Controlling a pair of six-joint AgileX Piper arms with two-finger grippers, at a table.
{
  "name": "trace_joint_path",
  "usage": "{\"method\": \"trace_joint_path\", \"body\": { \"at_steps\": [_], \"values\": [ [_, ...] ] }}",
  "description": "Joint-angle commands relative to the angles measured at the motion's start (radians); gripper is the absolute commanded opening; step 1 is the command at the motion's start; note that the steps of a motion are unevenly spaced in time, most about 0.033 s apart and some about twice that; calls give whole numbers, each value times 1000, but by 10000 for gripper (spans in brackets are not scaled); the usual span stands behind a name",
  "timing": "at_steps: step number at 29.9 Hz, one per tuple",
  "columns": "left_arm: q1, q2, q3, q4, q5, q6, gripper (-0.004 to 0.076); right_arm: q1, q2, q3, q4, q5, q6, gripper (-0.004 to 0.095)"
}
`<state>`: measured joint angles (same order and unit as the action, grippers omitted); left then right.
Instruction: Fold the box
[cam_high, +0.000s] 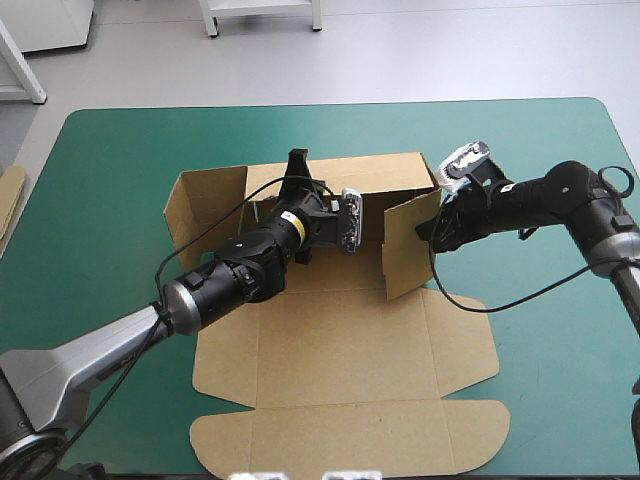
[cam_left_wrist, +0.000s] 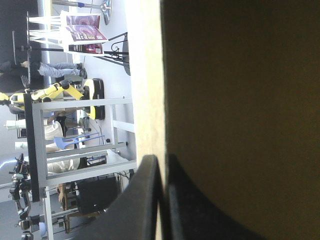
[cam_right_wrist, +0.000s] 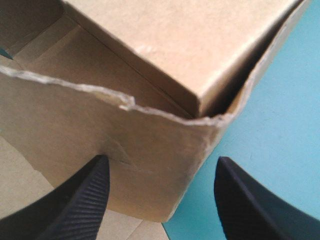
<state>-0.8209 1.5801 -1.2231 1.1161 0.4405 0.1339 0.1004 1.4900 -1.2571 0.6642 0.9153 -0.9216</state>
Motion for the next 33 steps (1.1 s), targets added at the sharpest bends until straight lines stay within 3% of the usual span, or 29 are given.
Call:
{"method": "trace_joint_path", "body": {
  "at_steps": [1, 12, 21, 28, 33],
  "values": [
    [-5, -34, -20, 26, -3, -25, -8, -5, -39, -23, 72, -61, -28, 581],
    [-5, -34, -20, 26, -5, -46, -8, 46, 21, -25, 65, -84, 35, 530],
    [-5, -34, -20, 34, -14, -46, -8, 160, 63, -134, -277, -133, 395, 530],
    [-5, -34, -20, 37, -16, -46, -8, 165, 70, -198, -249, -144, 445, 499],
    [-5, -34, -20, 37, -17, -46, -8, 165, 79, -199, -247, -142, 445, 407]
  ]
}}
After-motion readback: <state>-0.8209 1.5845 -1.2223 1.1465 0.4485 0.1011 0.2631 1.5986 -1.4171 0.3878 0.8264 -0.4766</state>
